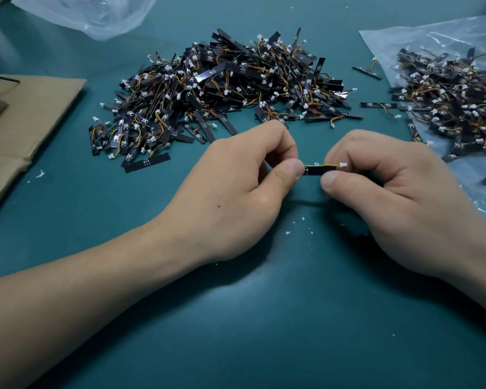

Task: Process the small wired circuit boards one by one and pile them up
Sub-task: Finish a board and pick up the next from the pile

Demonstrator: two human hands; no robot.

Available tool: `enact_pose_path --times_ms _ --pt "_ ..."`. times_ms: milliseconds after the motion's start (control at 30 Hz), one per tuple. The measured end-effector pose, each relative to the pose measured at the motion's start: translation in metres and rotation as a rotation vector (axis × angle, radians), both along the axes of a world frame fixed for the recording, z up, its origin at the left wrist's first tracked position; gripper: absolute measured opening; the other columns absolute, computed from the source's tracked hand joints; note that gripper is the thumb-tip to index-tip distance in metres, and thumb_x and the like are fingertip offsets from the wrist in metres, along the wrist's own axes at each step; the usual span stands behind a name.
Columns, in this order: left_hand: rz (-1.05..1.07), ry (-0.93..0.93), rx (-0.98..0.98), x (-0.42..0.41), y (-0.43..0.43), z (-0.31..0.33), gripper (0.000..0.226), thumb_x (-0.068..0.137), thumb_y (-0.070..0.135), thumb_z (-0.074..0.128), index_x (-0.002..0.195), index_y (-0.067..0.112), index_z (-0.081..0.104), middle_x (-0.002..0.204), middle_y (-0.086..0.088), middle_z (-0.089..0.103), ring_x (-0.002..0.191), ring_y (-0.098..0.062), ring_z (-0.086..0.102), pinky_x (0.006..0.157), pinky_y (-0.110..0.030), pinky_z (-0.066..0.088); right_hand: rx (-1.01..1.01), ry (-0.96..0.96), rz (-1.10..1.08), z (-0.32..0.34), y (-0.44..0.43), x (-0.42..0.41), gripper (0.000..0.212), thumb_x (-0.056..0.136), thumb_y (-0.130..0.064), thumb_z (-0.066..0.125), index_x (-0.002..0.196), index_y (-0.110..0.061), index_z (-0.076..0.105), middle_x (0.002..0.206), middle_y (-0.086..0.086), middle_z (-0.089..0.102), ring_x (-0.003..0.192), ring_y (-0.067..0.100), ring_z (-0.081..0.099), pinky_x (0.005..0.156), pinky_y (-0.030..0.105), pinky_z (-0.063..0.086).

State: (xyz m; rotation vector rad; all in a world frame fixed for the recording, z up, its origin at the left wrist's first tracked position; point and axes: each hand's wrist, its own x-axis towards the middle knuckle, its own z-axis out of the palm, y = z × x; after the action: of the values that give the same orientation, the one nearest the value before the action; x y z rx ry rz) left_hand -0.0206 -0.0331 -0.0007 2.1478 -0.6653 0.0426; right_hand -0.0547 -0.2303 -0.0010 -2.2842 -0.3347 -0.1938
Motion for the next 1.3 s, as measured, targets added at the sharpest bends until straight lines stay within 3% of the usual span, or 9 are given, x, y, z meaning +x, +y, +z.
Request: enact_pose_path --times_ms 167,267,367,567,633,833,1033,1167,1300 --pt "0.002 0.014 -0.021 -0.001 -0.001 0.001 0.008 0.094 0.031 0.057 0.096 0.024 0.061 0.082 0.010 0.066 0.074 -0.018 0.061 0.071 -0.035 0.049 -0.077 0.023 0.077 -0.003 -0.001 -0.003 0.037 0.092 -0.024 0.052 0.060 -0.004 0.052 0.056 0.007 0.046 0.055 0.020 0.045 0.052 0.031 0.034" --pt "0.088 0.057 -0.093 0.000 -0.001 0.000 0.025 0.094 0.036 0.054 0.118 0.028 0.057 0.108 0.017 0.065 0.092 -0.011 0.060 0.086 -0.029 0.046 0.273 -0.037 -0.088 -0.003 -0.006 0.006 0.032 0.100 -0.022 0.052 0.070 -0.013 0.062 0.058 0.005 0.052 0.055 0.017 0.045 0.053 0.025 0.036" --pt "0.175 -0.046 0.154 -0.001 0.000 -0.005 0.039 0.091 0.046 0.048 0.128 0.037 0.050 0.130 0.026 0.053 0.125 -0.001 0.043 0.104 -0.031 0.022 0.605 -0.014 -0.265 -0.003 -0.012 0.017 0.017 0.106 -0.020 0.052 0.107 -0.025 0.068 0.069 -0.005 0.064 0.058 0.011 0.053 0.057 0.019 0.041" --pt "0.155 -0.155 0.671 -0.004 -0.004 -0.008 0.072 0.092 0.065 0.026 0.157 0.032 0.027 0.171 0.002 0.014 0.157 -0.020 0.010 0.120 -0.050 0.007 0.096 0.017 -0.051 -0.012 -0.005 0.006 0.017 0.091 -0.034 0.063 0.105 -0.030 0.072 0.083 -0.009 0.072 0.069 0.009 0.062 0.068 0.021 0.049" --pt "0.117 -0.154 0.719 -0.004 -0.004 -0.010 0.075 0.094 0.067 0.018 0.160 0.031 0.021 0.172 0.000 0.013 0.158 -0.022 0.011 0.122 -0.049 0.009 0.024 0.005 -0.034 -0.013 -0.004 0.005 0.015 0.091 -0.035 0.064 0.103 -0.031 0.072 0.083 -0.014 0.070 0.070 0.005 0.061 0.066 0.012 0.044" --pt "0.037 -0.214 0.766 -0.002 0.002 -0.005 0.076 0.093 0.070 0.020 0.156 0.028 0.028 0.161 0.001 0.028 0.145 -0.026 0.025 0.116 -0.048 0.022 0.029 0.028 -0.030 -0.009 -0.003 0.004 0.016 0.090 -0.035 0.063 0.102 -0.030 0.072 0.081 -0.017 0.069 0.069 0.004 0.060 0.065 0.011 0.042" --pt "-0.050 -0.235 0.813 0.006 0.008 -0.006 0.088 0.086 0.085 0.013 0.159 0.036 0.016 0.172 -0.001 0.008 0.144 -0.026 0.020 0.114 -0.049 0.021 -0.014 0.046 -0.013 -0.007 -0.001 0.002 0.016 0.090 -0.037 0.062 0.099 -0.030 0.073 0.076 -0.015 0.067 0.064 0.005 0.058 0.061 0.011 0.041" --pt "-0.046 -0.273 0.713 0.003 0.008 -0.006 0.076 0.089 0.079 0.027 0.150 0.036 0.037 0.161 0.005 0.034 0.138 -0.026 0.032 0.111 -0.046 0.026 -0.015 0.034 -0.010 -0.007 -0.001 0.003 0.015 0.090 -0.037 0.062 0.098 -0.031 0.074 0.077 -0.014 0.068 0.063 0.006 0.057 0.060 0.013 0.042" --pt "-0.105 -0.309 0.481 0.005 0.008 -0.006 0.045 0.094 0.051 0.050 0.126 0.024 0.065 0.130 0.004 0.060 0.125 -0.020 0.051 0.108 -0.041 0.036 0.019 -0.016 -0.024 -0.008 -0.001 0.002 0.009 0.092 -0.029 0.065 0.094 -0.032 0.073 0.075 -0.023 0.067 0.064 -0.002 0.058 0.061 0.006 0.040"
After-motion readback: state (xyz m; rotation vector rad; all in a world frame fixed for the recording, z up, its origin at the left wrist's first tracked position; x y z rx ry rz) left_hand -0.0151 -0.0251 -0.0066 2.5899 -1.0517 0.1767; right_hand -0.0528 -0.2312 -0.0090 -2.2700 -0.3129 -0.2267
